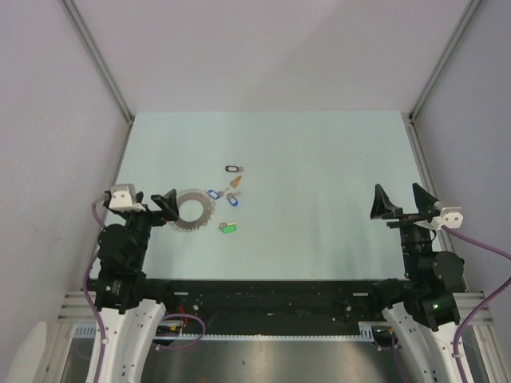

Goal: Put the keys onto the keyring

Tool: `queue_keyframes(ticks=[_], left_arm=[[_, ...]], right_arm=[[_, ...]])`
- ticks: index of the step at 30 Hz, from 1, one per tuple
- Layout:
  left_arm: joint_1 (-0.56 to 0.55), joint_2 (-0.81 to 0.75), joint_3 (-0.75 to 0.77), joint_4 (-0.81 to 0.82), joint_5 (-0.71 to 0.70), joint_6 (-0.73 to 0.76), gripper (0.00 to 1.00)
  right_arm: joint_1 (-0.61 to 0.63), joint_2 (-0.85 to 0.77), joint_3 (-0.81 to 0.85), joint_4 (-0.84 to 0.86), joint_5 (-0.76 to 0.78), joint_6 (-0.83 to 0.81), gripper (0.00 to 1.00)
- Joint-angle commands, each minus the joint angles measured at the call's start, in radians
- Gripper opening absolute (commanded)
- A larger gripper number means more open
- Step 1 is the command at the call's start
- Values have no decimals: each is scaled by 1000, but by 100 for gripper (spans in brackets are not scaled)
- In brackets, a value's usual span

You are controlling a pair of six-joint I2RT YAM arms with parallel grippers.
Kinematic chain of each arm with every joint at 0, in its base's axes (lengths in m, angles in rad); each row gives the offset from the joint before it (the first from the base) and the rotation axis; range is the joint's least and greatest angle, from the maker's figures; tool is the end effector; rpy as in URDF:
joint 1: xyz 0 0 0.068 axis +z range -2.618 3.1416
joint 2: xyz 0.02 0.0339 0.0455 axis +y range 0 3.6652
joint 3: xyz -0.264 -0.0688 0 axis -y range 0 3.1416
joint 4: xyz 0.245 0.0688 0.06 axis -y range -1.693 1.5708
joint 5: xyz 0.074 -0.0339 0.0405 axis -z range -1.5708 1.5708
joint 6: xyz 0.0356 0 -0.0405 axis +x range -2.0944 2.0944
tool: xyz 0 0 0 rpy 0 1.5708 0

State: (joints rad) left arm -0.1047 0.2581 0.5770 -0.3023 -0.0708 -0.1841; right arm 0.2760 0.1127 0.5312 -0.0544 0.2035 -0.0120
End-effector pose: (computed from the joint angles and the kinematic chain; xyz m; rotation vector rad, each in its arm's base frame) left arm 0.0879 -0.0067 0.3165 -0.1177 1.5523 -0.1731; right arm 0.0586 0.0091 0.3363 0.0038 1.2152 0.1079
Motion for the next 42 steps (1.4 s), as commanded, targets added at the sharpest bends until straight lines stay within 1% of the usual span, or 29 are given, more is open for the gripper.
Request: queue_keyframes(ticks=[1, 6, 10, 13, 14, 16, 20, 21, 26, 27, 30, 32, 35, 38, 39, 41, 42], left_arm=[[-4, 62, 3, 12, 20, 8, 100], [-4, 161, 21, 19, 26, -44, 100], [-4, 303, 61, -7, 54, -89, 100], [-6, 430, 92, -49, 59, -124, 100], [-6, 496, 99, -76, 57, -136, 100], [-16, 553, 118, -99, 57, -172, 100], [-61, 667, 121, -130, -10, -261, 100], [-87, 699, 122, -139, -27, -284, 100], [-200, 777, 147, -173, -161, -438, 99], [-234, 788, 152, -181, -206, -463, 99], [-283, 828, 149, -184, -256, -581, 99], [-299, 856, 139, -161, -262, -613, 98], [-323, 904, 145, -135, -265, -647, 93], [-336, 949, 159, -123, -287, -653, 84], [-340, 957, 162, -120, -290, -655, 77], [-342, 980, 167, -103, -290, -660, 67], [-342, 987, 169, -100, -288, -663, 60]], right_arm=[[5, 2, 4, -2, 16, -9, 100], [18, -11, -13, 13, 10, -6, 100], [35, -24, -20, 16, 8, -6, 100], [38, -34, -20, 18, 7, -3, 100], [40, -41, -20, 18, 7, -3, 100], [42, -47, -23, 19, 7, -3, 100], [51, -53, -25, 18, 8, -2, 100], [52, -57, -27, 18, 8, -3, 100], [65, -61, -30, 22, 11, -6, 100], [66, -64, -30, 22, 11, -6, 100], [68, -67, -30, 19, 13, -8, 99], [68, -70, -30, 14, 11, -8, 100], [71, -70, -30, 11, 11, -8, 100], [72, -71, -30, 10, 11, -8, 100], [74, -71, -30, 8, 11, -8, 100], [75, -73, -30, 7, 11, -9, 100], [77, -73, -30, 7, 13, -9, 100]])
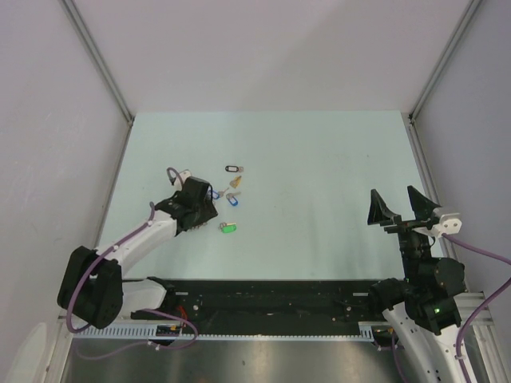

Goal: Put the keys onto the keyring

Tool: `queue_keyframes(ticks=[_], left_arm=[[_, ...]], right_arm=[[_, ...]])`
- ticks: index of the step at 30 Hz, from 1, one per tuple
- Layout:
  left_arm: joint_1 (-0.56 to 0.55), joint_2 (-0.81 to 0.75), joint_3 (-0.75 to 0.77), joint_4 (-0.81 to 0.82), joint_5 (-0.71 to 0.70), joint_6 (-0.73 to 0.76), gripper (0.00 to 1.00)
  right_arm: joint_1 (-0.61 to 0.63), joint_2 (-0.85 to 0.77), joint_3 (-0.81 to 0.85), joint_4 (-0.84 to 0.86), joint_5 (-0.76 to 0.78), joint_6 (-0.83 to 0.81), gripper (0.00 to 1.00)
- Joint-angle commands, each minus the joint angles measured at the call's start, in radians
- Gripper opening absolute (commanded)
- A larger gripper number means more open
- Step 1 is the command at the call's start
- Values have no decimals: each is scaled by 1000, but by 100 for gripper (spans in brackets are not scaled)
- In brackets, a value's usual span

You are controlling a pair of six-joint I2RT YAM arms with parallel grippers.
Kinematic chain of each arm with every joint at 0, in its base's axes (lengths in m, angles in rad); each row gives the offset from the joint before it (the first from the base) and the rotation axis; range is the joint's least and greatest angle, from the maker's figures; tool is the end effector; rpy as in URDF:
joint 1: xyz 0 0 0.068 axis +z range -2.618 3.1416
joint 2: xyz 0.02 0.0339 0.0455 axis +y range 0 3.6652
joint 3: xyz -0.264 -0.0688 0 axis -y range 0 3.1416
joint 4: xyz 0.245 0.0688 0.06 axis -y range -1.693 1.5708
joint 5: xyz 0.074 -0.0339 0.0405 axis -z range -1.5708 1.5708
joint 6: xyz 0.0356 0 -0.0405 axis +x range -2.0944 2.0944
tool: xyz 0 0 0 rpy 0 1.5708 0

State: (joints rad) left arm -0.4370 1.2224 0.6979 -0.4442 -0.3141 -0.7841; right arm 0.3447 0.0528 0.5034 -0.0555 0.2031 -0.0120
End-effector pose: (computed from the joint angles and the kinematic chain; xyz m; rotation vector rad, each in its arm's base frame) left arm 0.2158 -0.0887 0.2020 -0.5467 2.4143 -0.1193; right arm 0.0507 0.0106 0.3300 -0.0316 1.1856 0.1735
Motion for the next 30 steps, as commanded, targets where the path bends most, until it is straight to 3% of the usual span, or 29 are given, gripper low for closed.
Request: queue_keyframes(ticks=[1, 9, 30], left_arm=[[-11, 31, 49, 47, -43, -64, 56], [-14, 107, 49, 55, -60, -73, 38], [1, 255, 32, 87, -151, -93, 40]], right_arm=[[8, -14, -2, 6, 13, -11, 100], [13, -14, -2, 3, 12, -11, 100], [17, -13, -5, -3, 16, -19, 99]])
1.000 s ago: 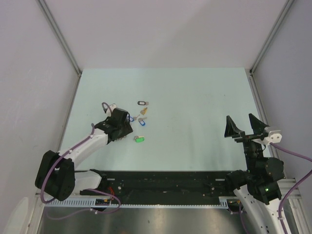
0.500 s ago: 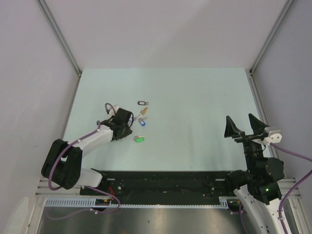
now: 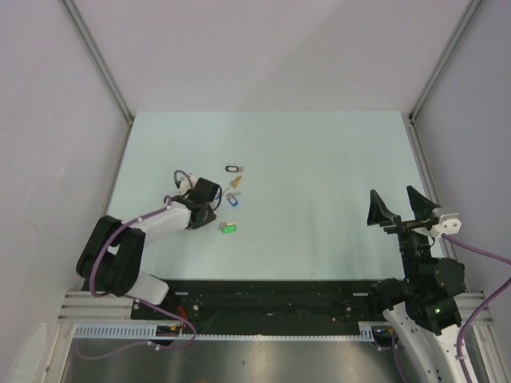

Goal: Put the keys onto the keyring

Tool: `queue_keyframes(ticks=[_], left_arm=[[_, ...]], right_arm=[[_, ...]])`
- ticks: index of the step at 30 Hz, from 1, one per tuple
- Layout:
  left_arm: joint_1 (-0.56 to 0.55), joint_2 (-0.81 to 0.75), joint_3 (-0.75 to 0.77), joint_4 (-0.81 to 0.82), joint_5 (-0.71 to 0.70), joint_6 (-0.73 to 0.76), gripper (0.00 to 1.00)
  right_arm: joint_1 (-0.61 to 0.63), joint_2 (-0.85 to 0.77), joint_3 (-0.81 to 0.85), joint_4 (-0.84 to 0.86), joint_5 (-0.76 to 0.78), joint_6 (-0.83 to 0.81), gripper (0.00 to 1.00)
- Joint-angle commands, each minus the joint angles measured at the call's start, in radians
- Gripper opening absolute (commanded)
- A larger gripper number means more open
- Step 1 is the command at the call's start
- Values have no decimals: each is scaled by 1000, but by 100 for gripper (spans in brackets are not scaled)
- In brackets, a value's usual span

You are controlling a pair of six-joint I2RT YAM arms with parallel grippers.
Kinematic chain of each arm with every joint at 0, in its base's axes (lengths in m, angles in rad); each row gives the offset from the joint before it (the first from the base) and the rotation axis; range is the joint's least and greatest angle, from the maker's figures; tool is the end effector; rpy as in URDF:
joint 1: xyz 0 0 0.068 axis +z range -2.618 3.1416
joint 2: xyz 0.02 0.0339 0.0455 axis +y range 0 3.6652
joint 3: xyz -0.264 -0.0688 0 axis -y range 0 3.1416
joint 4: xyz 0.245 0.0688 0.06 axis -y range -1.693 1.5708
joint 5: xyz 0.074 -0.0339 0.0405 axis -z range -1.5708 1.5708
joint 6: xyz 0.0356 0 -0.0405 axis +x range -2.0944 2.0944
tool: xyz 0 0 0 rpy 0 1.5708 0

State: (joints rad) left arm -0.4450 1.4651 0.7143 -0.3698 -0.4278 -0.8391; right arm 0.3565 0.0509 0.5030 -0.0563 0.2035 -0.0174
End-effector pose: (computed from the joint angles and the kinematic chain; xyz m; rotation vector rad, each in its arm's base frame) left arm 0.2397 -0.0979 0.1570 -0.6188 2.4567 0.0932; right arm 0.0503 0.0110 0.3299 -0.0413 1.1847 0.1790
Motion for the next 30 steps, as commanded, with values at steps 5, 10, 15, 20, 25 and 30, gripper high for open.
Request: queue_keyframes(ticks=[5, 10, 15, 20, 25, 30], left_arm=[[19, -3, 5, -1, -32, -34, 29], [29, -95, -16, -44, -42, -29, 12], [32, -199, -30, -90, -60, -9, 0], [35, -276, -10, -119, -74, 43, 0], [29, -313, 94, -139, -34, 155, 0], [-18, -289, 284, -190, 17, 227, 0]], right_arm=[[4, -8, -6, 0, 13, -13, 100], [6, -2, -6, 0, 11, -15, 100], [6, 1, -6, 3, 5, -15, 100], [7, 0, -7, 3, 1, -15, 100], [7, -2, -6, 1, -3, -16, 100], [9, -3, -6, 3, -4, -16, 100]])
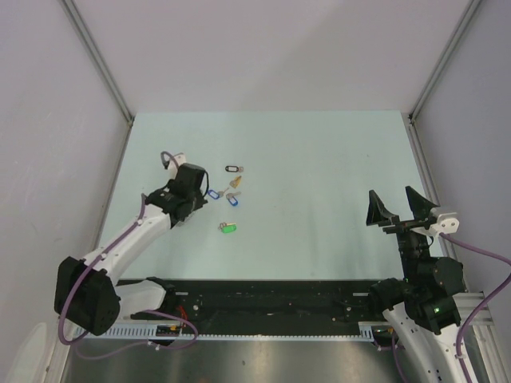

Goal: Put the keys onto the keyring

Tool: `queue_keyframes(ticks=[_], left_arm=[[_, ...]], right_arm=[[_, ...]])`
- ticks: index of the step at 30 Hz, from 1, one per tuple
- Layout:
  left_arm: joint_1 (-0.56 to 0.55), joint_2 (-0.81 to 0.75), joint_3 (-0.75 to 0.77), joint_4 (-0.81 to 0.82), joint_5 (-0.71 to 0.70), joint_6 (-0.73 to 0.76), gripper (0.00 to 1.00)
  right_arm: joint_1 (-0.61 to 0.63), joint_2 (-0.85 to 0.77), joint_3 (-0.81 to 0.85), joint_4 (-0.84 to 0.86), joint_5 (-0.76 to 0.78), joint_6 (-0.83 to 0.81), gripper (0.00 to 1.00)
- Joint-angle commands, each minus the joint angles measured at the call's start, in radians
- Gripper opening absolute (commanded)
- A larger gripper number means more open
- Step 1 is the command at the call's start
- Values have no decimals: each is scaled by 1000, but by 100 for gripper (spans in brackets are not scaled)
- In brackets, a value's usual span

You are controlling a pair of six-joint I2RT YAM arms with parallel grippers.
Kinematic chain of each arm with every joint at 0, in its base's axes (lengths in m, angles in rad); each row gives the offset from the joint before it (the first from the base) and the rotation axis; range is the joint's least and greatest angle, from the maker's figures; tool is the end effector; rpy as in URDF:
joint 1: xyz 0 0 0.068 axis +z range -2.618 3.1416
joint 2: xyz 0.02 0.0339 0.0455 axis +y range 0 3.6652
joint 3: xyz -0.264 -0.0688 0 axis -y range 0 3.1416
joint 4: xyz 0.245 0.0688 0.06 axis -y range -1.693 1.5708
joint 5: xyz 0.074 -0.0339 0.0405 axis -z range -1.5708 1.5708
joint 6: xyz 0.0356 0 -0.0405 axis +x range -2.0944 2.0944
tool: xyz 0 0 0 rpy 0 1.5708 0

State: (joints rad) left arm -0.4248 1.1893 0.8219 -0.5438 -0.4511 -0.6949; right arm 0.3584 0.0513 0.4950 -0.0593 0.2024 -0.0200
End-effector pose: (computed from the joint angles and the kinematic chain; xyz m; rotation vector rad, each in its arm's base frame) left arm 0.2222 -0.0835 0.2427 -0.5003 2.3086 0.0298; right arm 0.0520 0.0118 0.3272 -0.0475 1.1955 0.1771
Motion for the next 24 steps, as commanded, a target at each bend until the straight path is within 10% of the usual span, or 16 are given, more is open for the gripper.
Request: queue_keyframes(ticks=[1, 11, 24], left_arm=[[-67, 6, 207, -31, 49, 101, 0], [-345, 255, 610, -10, 112, 251, 0], [-575, 563, 587, 252, 264, 423, 0]], right_arm=[[5, -5, 2, 4, -4, -14, 100], [5, -8, 2, 6, -4, -15, 100], [7, 114, 65, -40, -145, 55, 100]])
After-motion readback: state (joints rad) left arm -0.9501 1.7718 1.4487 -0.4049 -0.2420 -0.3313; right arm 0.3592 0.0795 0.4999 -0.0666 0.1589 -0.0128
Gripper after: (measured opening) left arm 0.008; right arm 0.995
